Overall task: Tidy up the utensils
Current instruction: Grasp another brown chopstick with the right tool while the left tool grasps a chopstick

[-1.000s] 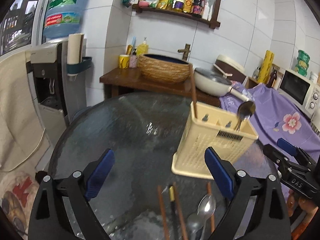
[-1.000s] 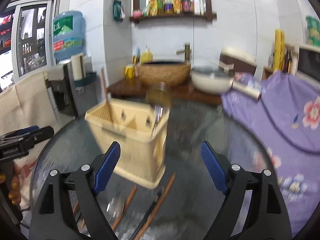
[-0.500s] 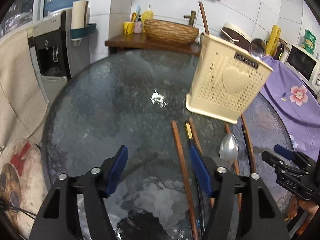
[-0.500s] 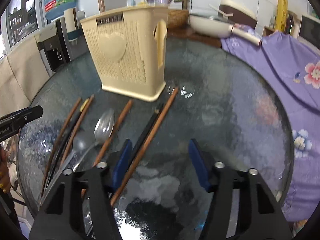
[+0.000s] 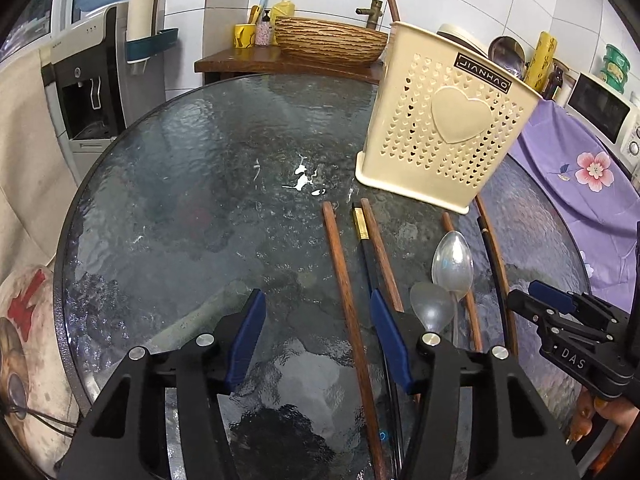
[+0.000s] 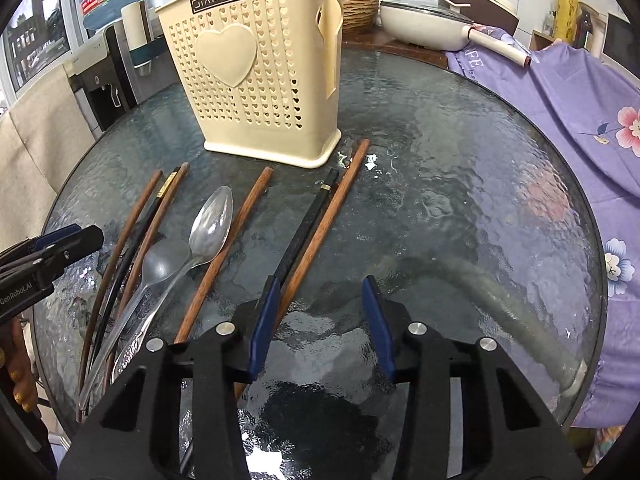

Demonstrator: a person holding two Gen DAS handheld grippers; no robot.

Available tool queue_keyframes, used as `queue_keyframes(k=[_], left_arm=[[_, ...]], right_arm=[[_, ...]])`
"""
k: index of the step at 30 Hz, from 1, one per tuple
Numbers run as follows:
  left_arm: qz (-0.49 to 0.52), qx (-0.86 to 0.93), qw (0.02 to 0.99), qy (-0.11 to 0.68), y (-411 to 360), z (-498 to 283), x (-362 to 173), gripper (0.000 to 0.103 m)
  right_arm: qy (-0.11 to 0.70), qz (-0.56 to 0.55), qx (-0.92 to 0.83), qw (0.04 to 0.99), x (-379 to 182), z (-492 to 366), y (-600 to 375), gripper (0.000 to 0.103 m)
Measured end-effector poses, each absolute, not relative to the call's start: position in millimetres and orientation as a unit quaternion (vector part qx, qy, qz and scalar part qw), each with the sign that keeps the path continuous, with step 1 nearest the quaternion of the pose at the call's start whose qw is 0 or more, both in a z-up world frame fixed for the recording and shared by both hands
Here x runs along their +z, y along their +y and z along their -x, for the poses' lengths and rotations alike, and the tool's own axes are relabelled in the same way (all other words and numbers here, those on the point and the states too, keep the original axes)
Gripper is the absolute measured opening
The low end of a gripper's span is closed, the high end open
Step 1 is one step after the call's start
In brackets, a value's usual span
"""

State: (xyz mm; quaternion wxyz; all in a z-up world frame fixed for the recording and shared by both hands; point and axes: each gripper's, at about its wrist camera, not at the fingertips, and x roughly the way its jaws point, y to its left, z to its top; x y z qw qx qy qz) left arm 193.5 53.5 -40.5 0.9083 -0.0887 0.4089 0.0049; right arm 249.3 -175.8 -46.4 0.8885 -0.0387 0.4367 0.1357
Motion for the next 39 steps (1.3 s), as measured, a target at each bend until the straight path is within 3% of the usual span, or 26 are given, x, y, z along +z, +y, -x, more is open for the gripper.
queue_keyframes(k=[6,18,32,39], left_arm=[[0.085,0.003,0.906,0.415,51.4,-195.9,-42.8,0.051],[0.063,0.002,0.902,0.427,40.5,-214.0,-46.0,0.035],[0.052,0.017,0.899,0.435,37.1,-242.2,-51.8,0.021],[0.055,0.014,0.897,0.439,37.7,-256.5,-51.5,0.015]], right_arm=[[0.446,0.042,0.136,0.884,-45.8,-252.3,-182.1,0.040],[0.449,0.034,0.144,0.881,-39.3,-269.4,-177.2,0.036],[0.462,0.012,0.132,0.877,-47.0,-315.0,-173.4,0.020],[0.469,-0.006,0.132,0.873,-46.0,-338.8,-174.7,0.018]])
